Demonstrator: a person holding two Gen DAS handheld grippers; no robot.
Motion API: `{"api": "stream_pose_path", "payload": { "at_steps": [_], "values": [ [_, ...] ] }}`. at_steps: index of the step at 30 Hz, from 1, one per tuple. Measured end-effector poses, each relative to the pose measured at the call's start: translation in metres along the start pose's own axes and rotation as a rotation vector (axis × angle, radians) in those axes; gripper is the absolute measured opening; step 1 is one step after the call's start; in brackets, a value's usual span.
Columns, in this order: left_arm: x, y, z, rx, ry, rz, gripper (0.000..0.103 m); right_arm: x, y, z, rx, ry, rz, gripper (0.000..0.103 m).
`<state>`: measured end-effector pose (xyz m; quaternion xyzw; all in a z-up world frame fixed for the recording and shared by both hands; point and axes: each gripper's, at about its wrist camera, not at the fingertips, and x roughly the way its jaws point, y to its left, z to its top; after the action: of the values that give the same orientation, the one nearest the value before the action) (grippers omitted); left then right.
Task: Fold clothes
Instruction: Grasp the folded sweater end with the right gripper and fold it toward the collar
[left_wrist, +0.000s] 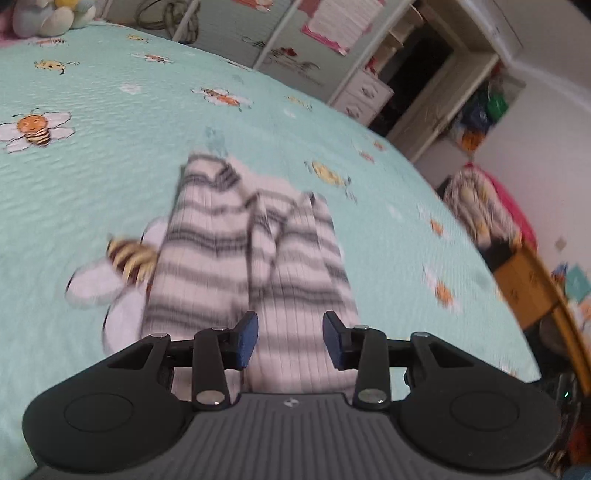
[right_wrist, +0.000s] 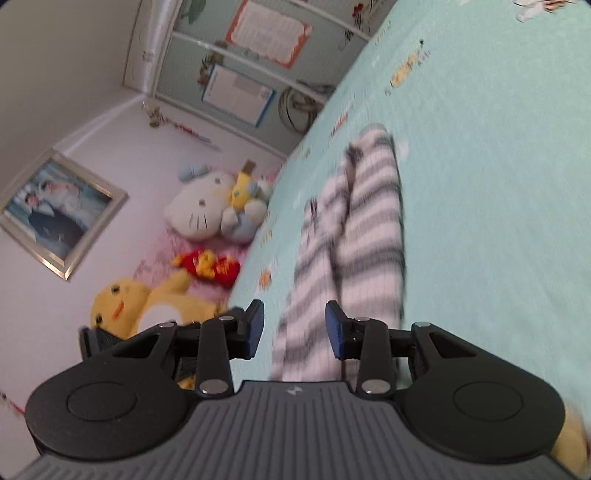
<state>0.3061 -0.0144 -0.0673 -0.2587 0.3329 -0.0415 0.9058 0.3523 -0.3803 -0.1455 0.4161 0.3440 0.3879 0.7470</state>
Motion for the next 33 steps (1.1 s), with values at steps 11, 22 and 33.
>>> {"api": "stream_pose_path", "payload": {
  "at_steps": [11, 22, 33],
  "values": [
    [0.092, 0.029, 0.071, -0.083, -0.032, -0.026, 0.036, 0.132, -0.026, 0.111, 0.014, -0.114, -0.028, 0.037],
    [0.161, -0.050, 0.082, 0.273, -0.050, 0.078, 0.043, 0.156, -0.090, 0.131, 0.072, -0.221, 0.020, 0.033],
    [0.204, -0.021, 0.086, 0.188, -0.025, 0.192, 0.032, 0.156, -0.084, 0.137, -0.091, -0.273, -0.096, 0.052]
  ]
}}
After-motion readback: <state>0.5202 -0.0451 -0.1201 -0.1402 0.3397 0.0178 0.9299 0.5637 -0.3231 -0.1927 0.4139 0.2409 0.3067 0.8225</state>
